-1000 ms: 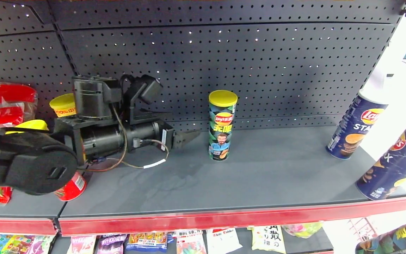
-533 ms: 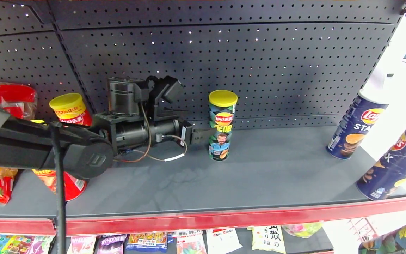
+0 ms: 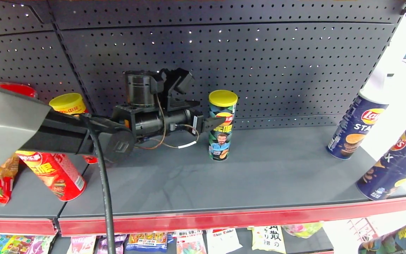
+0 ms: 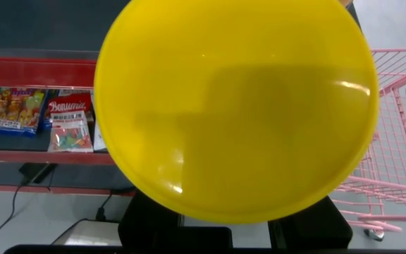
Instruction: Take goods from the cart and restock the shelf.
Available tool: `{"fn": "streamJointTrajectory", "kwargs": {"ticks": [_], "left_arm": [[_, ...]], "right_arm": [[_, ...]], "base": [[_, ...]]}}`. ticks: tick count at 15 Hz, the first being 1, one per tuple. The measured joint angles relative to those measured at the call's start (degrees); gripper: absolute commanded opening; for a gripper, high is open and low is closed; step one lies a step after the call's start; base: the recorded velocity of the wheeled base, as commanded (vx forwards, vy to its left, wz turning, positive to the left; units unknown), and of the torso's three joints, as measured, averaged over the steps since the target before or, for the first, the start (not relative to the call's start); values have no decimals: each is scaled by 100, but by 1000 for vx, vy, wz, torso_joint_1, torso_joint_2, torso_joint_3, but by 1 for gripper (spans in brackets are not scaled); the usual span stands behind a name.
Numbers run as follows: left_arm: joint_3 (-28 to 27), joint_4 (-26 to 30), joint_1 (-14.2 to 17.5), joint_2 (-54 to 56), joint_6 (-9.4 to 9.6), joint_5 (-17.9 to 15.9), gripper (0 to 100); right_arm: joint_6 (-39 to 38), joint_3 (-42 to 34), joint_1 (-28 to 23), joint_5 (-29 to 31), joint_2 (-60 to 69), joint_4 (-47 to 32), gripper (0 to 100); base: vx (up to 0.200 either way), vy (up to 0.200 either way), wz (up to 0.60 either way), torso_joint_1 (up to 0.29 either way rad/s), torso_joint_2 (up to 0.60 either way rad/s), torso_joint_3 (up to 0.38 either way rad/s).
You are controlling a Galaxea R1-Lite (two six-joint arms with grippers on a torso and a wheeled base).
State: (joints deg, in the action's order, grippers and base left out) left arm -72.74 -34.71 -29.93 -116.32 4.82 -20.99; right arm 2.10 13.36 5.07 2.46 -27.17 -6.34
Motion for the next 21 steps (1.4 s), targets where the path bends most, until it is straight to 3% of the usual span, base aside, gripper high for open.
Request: {"fn": "streamJointTrajectory", "kwargs": {"ticks": [12,19,20,21], "left_arm": [[-918,15,-111,-700,44,-77,100],[-1097,20,-110,-907,44,-235,100],[-1193,15,-110,-950,46,-235,0],[-1281,20,-111,-995,46,-238,0]], "right_arm": [[0,17,0,43,0,0,0],[0,26,0,43,0,0,0],[0,26,0,44,0,0,0],[0,26,0,43,0,0,0]], "base": [[0,0,0,0,0,0],[0,0,0,0,0,0],[0,0,0,0,0,0],[0,0,0,0,0,0]]}}
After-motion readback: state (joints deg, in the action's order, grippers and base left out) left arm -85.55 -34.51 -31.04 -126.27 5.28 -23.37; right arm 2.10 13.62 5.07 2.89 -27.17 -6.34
